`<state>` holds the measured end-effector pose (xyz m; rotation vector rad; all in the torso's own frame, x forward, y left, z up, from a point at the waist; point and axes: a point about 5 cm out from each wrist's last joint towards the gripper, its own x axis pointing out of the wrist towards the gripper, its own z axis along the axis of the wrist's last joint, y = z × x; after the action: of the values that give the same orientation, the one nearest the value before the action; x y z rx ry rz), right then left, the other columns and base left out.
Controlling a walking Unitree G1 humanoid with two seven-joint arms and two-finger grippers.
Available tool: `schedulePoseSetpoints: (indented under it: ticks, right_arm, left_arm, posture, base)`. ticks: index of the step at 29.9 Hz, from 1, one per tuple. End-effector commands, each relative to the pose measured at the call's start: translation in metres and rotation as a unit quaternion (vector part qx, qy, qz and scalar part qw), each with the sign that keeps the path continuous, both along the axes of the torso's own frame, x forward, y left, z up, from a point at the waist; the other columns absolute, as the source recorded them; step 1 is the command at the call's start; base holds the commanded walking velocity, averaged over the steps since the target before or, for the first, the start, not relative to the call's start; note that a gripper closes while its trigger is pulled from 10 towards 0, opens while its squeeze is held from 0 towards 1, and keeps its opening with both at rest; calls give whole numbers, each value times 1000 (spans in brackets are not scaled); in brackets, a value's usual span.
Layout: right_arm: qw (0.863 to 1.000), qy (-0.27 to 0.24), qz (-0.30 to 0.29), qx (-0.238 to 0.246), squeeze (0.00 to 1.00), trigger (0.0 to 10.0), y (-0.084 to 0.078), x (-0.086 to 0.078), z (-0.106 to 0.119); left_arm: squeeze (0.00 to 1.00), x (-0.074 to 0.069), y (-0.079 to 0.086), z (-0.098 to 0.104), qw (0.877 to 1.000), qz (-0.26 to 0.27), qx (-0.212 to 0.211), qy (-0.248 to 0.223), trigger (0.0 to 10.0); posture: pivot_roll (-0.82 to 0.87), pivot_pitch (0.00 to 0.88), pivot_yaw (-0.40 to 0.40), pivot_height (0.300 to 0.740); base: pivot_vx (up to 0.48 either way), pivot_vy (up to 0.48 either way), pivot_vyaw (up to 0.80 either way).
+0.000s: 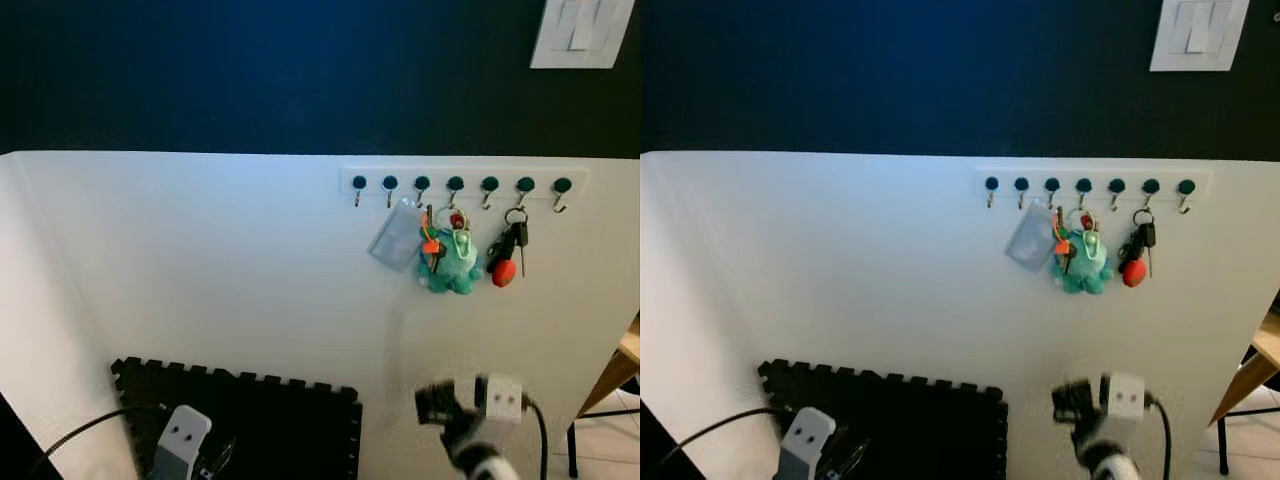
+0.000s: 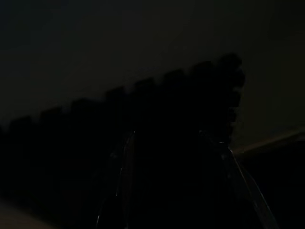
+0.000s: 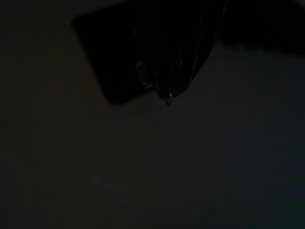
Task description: Hang keys on a hook
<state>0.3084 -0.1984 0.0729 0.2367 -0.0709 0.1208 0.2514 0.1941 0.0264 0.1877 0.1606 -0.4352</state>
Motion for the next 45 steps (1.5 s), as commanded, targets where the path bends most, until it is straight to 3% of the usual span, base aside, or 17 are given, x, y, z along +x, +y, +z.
schedulePoseSetpoints:
  ticks: [1,6,12,18,23,24,26,30,35,40,45]
  right_arm:
    - [999,-29,36,-16,0,10000,12,8,16]
    - [992,-63,88,-66,0,10000,31,14,39]
    - [986,-93,93,-103,0,10000,45,19,58]
    - [978,-157,87,-102,0,10000,67,19,87]
    - [974,-194,82,-82,0,10000,76,23,109]
    - [968,-219,83,-92,0,10000,82,27,128]
    - [962,-233,78,-117,0,10000,85,31,141]
    - [950,-257,61,-165,0,10000,86,32,152]
    - [934,-275,34,-226,0,10000,87,32,160]
    - [903,-295,14,-312,0,10000,93,29,163]
    - [891,-306,12,-335,0,10000,96,27,162]
  left_arm:
    - [0,5,2,7,1000,-9,2,-6,10000]
    - [0,5,-6,14,999,-44,-15,-6,10000]
    - [0,7,-14,23,997,-74,-25,-16,10000]
    - [0,9,-25,33,992,-122,-28,-21,10000]
    - [0,13,-29,42,990,-137,-32,-30,10000]
    - [0,17,-33,50,987,-149,-35,-39,10000]
    - [0,19,-37,56,985,-162,-37,-44,10000]
    - [0,21,-41,63,982,-175,-39,-52,10000]
    - [0,22,-45,71,980,-187,-46,-58,10000]
    - [0,21,-51,78,977,-200,-51,-60,10000]
    - [0,21,-53,81,976,-204,-53,-62,10000]
  posture:
    - [77,5,28,740]
    - [76,4,28,740]
    - [76,5,30,740]
    - [78,0,32,740]
    - [77,2,35,740]
    - [76,4,35,740]
    - [76,5,35,740]
    - [77,2,33,740]
    - [77,0,29,740]
    - [74,0,30,740]
    - [75,0,29,740]
  base:
    - [0,0,0]
    - [0,0,0]
    - [0,0,0]
    - [0,0,0]
    - [0,0,0]
    - [0,0,0]
    - [0,0,0]
    - [0,0,0]
    - [0,0,0]
    - [0,0,0]
    - [0,0,0]
